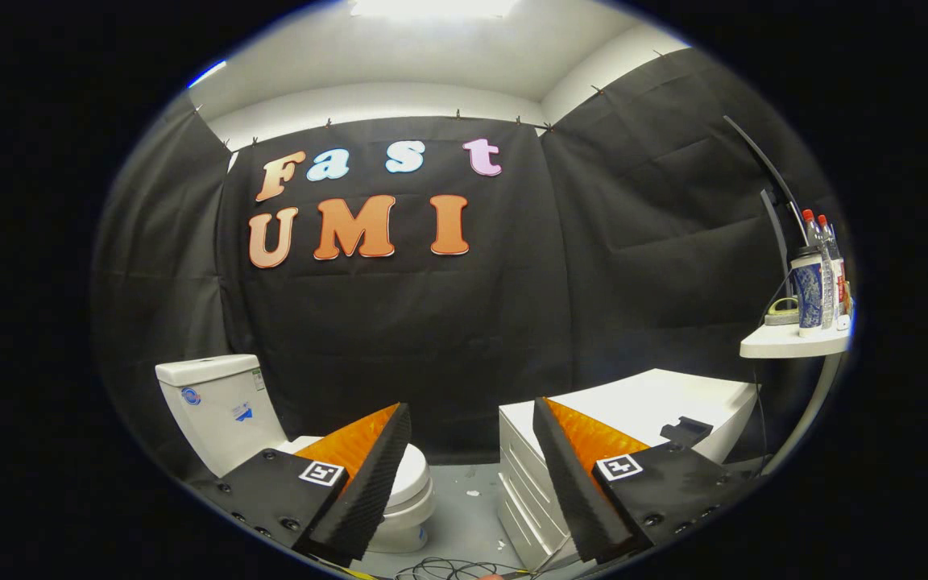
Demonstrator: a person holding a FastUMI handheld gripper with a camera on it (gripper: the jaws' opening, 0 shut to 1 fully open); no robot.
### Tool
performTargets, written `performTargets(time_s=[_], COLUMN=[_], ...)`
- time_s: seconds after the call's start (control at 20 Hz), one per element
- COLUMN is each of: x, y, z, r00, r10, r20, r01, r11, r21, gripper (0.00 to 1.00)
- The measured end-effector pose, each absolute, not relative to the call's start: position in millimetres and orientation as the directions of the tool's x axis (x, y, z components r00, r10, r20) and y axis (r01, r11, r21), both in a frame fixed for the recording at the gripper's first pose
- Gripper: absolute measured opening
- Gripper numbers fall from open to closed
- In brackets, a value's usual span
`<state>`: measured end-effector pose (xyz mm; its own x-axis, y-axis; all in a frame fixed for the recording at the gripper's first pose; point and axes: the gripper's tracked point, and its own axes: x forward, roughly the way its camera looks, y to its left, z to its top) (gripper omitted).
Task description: Open the toilet lid.
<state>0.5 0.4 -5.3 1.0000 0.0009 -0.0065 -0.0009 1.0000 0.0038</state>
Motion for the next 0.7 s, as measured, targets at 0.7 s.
performTargets(time_s=[0.7], x=[3.1], y=[8.7], z=[-8.3], r00=[1.000], r10=[0.021], r20=[-0.010], r01=[-0.021], r11=[1.000], r21=[-0.017], gripper=[0.98])
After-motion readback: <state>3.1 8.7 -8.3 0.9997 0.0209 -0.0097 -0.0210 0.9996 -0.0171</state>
